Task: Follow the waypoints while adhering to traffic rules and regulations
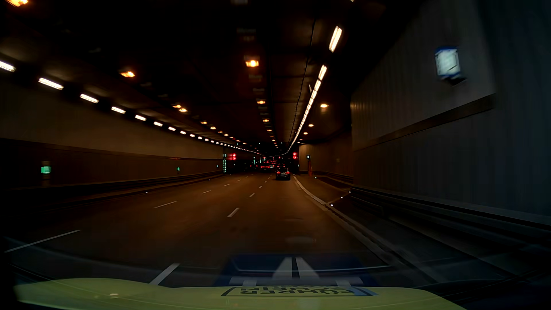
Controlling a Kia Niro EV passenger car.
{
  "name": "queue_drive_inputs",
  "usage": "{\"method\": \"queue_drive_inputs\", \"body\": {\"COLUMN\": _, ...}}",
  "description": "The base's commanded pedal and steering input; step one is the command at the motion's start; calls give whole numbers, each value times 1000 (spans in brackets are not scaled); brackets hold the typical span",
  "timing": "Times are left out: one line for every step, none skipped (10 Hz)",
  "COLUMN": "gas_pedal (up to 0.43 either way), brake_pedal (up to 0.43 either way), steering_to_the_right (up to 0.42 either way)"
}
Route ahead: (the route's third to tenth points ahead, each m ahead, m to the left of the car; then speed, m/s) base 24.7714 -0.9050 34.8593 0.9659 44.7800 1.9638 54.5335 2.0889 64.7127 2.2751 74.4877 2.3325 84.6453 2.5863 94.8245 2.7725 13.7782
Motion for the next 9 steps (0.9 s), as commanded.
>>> {"method": "queue_drive_inputs", "body": {"gas_pedal": 20, "brake_pedal": 0, "steering_to_the_right": -5}}
{"method": "queue_drive_inputs", "body": {"gas_pedal": 20, "brake_pedal": 0, "steering_to_the_right": -5}}
{"method": "queue_drive_inputs", "body": {"gas_pedal": 20, "brake_pedal": 0, "steering_to_the_right": -3}}
{"method": "queue_drive_inputs", "body": {"gas_pedal": 20, "brake_pedal": 0, "steering_to_the_right": -2}}
{"method": "queue_drive_inputs", "body": {"gas_pedal": 28, "brake_pedal": 0, "steering_to_the_right": -2}}
{"method": "queue_drive_inputs", "body": {"gas_pedal": 28, "brake_pedal": 0, "steering_to_the_right": -2}}
{"method": "queue_drive_inputs", "body": {"gas_pedal": 28, "brake_pedal": 0, "steering_to_the_right": -2}}
{"method": "queue_drive_inputs", "body": {"gas_pedal": 28, "brake_pedal": 0, "steering_to_the_right": -2}}
{"method": "queue_drive_inputs", "body": {"gas_pedal": 28, "brake_pedal": 0, "steering_to_the_right": -2}}
